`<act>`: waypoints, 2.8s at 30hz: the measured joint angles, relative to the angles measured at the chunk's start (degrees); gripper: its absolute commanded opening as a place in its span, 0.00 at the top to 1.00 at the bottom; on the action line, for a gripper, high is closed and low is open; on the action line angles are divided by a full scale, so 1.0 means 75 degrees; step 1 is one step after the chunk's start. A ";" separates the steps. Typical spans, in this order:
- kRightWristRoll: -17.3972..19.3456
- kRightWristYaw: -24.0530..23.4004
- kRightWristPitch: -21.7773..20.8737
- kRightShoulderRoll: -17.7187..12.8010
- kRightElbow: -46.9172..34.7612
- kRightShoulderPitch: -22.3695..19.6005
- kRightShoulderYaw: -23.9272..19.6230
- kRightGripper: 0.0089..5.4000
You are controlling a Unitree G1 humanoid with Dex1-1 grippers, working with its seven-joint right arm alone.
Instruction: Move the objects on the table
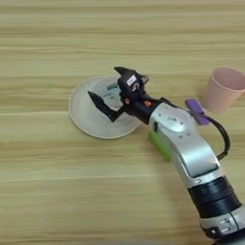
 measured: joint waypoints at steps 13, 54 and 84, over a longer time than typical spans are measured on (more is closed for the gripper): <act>-0.0050 -0.0310 -0.0101 -0.0283 -0.0411 -0.0093 -0.0628 0.01; -0.0296 0.0071 -0.1255 0.0859 0.2436 0.0442 0.1831 0.01; -0.0648 -0.1285 0.0664 0.0748 0.2296 0.0316 0.0408 0.01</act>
